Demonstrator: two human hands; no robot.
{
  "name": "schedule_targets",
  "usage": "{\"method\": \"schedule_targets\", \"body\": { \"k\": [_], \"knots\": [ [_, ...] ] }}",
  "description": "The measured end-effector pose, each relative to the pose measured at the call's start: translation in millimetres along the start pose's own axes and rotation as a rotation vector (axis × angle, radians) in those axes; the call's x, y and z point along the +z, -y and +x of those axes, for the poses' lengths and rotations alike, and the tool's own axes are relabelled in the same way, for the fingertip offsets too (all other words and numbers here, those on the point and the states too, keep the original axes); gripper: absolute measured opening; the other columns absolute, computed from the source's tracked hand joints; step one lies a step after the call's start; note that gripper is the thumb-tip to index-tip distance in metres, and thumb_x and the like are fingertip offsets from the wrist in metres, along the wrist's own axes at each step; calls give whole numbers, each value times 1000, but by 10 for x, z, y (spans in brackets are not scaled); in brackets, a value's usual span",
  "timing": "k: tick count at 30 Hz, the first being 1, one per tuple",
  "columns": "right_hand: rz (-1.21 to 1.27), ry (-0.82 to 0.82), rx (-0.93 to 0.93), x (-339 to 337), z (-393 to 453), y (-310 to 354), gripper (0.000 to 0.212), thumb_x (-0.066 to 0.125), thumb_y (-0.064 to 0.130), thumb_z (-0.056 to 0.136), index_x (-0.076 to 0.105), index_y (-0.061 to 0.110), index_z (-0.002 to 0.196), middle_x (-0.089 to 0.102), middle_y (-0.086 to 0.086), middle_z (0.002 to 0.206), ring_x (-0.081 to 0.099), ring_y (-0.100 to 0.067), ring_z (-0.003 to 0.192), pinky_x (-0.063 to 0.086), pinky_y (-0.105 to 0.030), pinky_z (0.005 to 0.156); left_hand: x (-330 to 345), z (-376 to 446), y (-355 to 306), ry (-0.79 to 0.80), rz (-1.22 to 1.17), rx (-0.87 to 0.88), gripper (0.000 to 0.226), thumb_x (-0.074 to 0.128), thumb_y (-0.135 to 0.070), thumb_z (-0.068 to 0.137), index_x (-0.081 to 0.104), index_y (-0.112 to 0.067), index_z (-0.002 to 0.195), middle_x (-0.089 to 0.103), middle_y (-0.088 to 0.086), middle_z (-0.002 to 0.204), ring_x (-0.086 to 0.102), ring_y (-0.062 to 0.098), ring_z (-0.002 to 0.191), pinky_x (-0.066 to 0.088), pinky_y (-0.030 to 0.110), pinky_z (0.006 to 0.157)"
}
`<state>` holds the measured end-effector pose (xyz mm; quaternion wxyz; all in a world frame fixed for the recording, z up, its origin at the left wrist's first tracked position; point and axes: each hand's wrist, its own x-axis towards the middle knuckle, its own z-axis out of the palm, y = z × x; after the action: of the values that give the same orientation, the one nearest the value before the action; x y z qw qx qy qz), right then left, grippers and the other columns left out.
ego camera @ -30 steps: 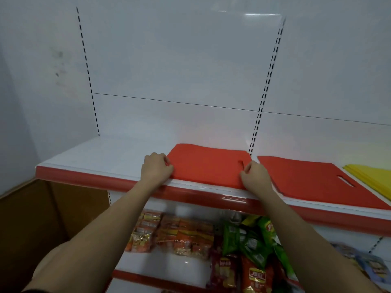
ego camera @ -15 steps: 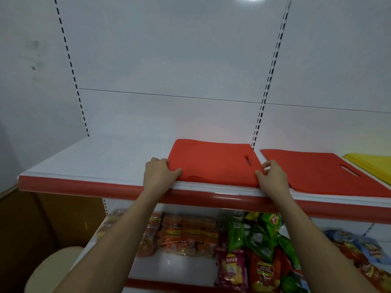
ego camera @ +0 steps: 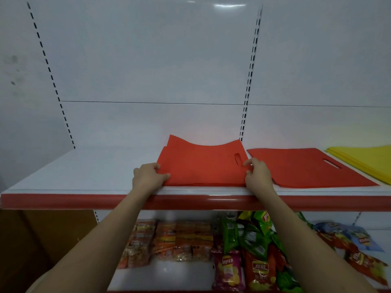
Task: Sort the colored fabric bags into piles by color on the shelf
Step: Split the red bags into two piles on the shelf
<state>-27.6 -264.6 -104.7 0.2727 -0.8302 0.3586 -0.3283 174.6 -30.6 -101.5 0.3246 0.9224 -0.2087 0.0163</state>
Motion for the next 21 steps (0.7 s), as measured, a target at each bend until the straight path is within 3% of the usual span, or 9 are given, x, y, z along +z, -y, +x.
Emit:
{"method": "schedule_targets", "body": {
  "k": [2,4,6,8,10,13,16,18,21],
  "knots": [
    [57,40,11,-36,22,5,35,45,-6,90,65,20,100,52,-12,118,56,-21,76,42,-25,62,-79,-55,-102,-26,153,15,37,66,-43,87,64,-20,116,64,7,117,44,31,121,43,39,93],
    [137,72,34,-93,64,31,43,41,-9,86,70,21,93,61,-14,110,57,-20,65,40,-23,51,-159,-82,-233,-53,143,33,20,64,-31,89,62,-17,103,65,8,107,51,31,113,44,37,88],
    [234,90,57,-184,110,85,47,36,-11,85,71,19,92,67,-13,101,56,-21,62,42,-24,52,-232,-69,-337,-14,-161,13,10,62,-15,89,60,-13,99,66,12,102,61,30,97,51,36,81],
    [304,119,66,-297,163,132,48,34,-11,88,71,19,92,68,-12,101,56,-20,65,44,-26,57,-328,-96,-456,83,-569,-45,23,55,2,92,58,-7,113,65,17,100,61,25,73,55,30,62],
    [346,142,49,-450,220,143,47,32,-10,90,70,16,98,66,-13,101,55,-19,65,44,-25,58,-399,-168,-555,155,-825,-79,44,47,12,92,51,-13,128,58,14,89,54,21,61,55,24,50],
    [384,162,20,-757,305,137,48,29,-14,90,65,5,118,62,-12,91,53,-17,57,46,-23,49,-424,-272,-737,193,-889,-54,63,44,17,90,49,-26,136,52,10,86,52,19,67,58,25,53],
    [426,173,14,-1039,382,78,44,32,-12,92,60,0,124,60,-5,86,55,-19,55,51,-21,46,-336,-396,-1010,195,-806,-40,56,42,17,88,56,-10,135,54,12,111,54,19,74,56,26,53],
    [450,176,24,-1212,456,-14,40,39,-8,92,57,-2,127,59,-3,83,55,-20,54,52,-21,46,-218,-465,-1216,179,-758,-34,55,45,16,87,55,-6,137,56,13,114,55,18,75,55,29,63],
    [433,218,50,-1481,566,-240,47,47,-5,90,48,0,137,60,-12,100,58,-22,59,54,-23,50,-5,-582,-1528,169,-730,-26,61,52,15,84,50,-5,141,58,15,115,58,19,77,53,28,66]
  ]
}}
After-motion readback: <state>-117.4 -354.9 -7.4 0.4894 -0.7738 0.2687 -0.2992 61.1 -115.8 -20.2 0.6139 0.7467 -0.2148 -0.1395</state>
